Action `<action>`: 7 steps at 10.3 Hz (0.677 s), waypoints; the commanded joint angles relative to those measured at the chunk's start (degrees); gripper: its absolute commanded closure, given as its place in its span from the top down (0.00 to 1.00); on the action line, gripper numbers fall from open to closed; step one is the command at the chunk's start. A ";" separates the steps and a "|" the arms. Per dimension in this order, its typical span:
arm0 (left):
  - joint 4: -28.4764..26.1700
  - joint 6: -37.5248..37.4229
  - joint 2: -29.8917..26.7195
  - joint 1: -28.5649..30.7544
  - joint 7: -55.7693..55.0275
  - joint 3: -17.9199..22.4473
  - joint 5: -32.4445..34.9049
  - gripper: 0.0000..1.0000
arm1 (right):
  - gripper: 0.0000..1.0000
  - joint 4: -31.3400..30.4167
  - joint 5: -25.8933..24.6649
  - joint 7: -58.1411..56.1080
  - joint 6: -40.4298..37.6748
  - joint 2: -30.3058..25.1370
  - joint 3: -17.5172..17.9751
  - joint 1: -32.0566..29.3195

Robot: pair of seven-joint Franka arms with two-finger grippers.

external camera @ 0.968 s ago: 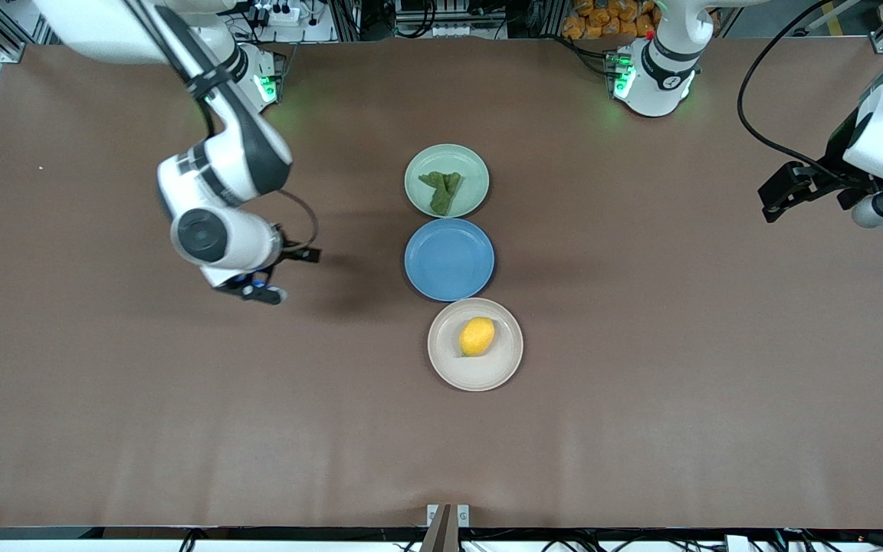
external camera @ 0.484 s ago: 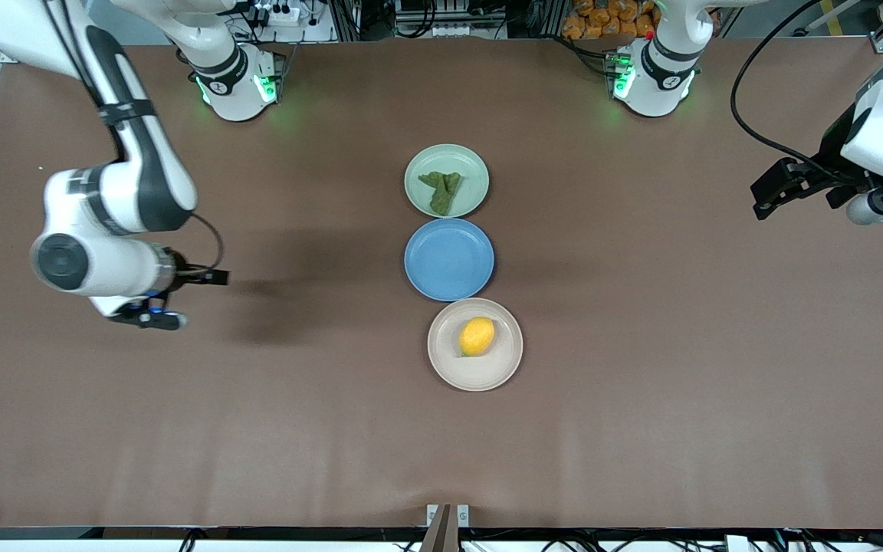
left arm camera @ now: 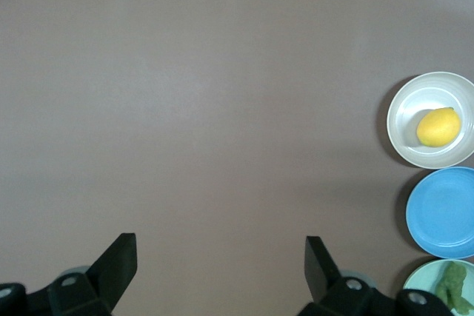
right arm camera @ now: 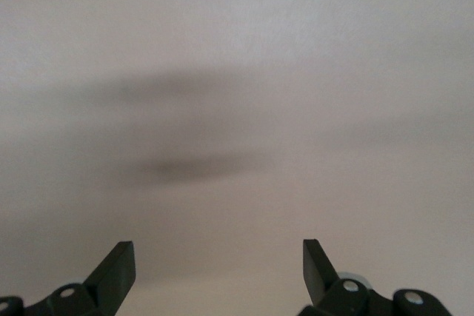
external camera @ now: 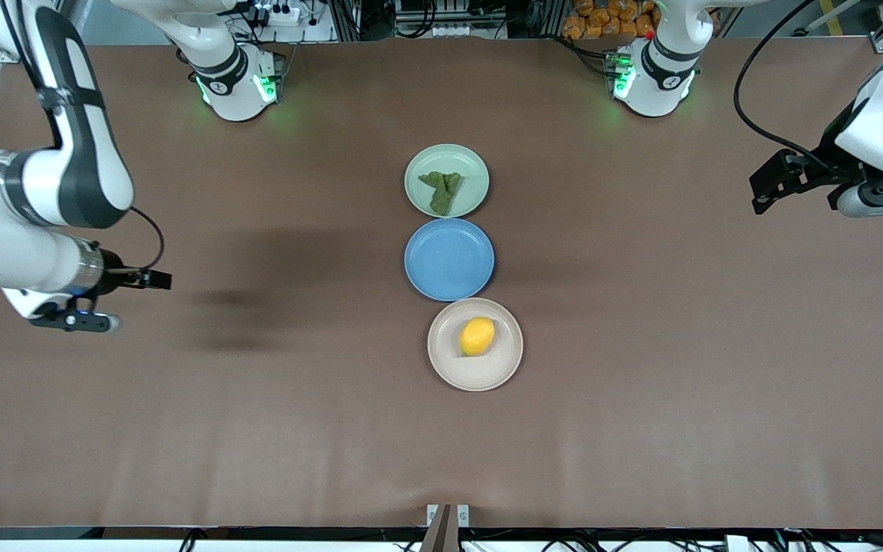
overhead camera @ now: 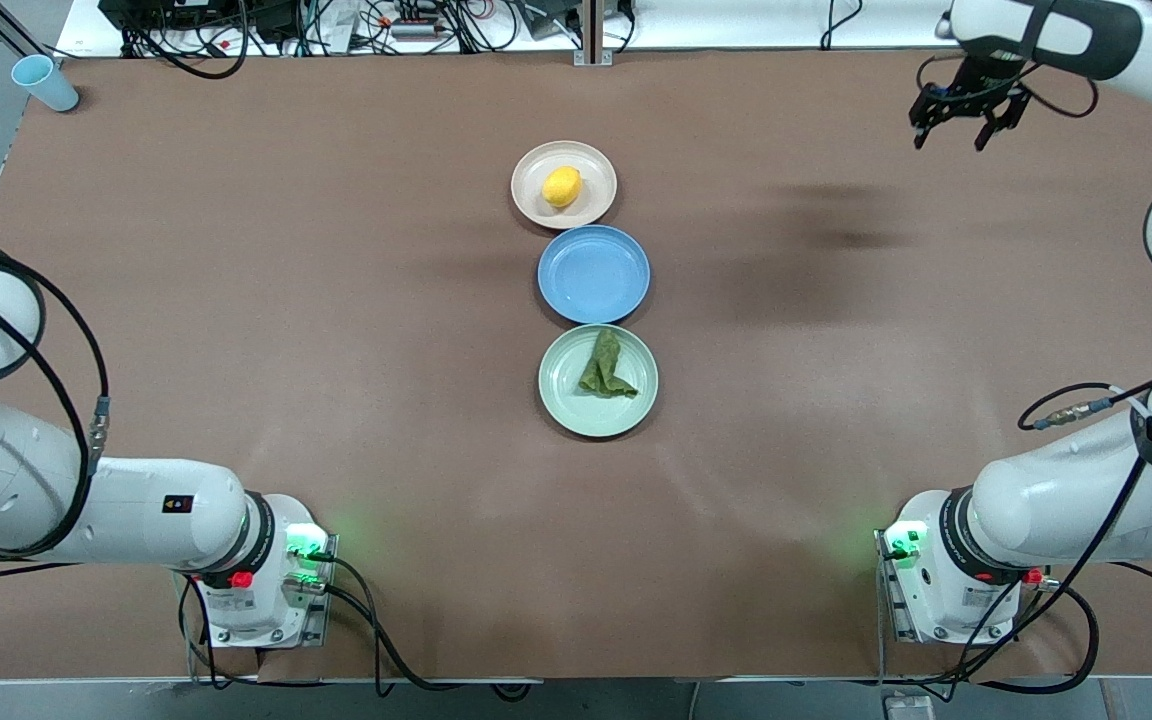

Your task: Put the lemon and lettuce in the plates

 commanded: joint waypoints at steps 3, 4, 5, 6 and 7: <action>-0.93 1.41 -1.05 0.49 1.92 -0.41 -3.41 1.00 | 1.00 9.60 -0.46 -0.72 -13.66 -4.22 -0.66 0.72; -0.93 1.41 -0.96 0.57 1.92 -0.15 -4.99 1.00 | 1.00 11.37 -0.37 -0.72 -15.10 -5.00 -0.40 0.63; -1.02 1.41 -0.96 0.57 1.83 0.02 -5.18 1.00 | 1.00 12.08 -0.37 -0.81 -15.72 -6.31 -0.05 0.37; -1.02 1.41 -0.96 0.57 1.83 0.11 -5.18 1.00 | 1.00 12.52 -0.37 -0.81 -16.33 -7.72 0.39 0.11; -1.02 1.41 -0.87 0.57 1.57 0.11 -5.09 1.00 | 1.00 14.62 -0.37 -0.81 -18.34 -8.26 0.40 0.19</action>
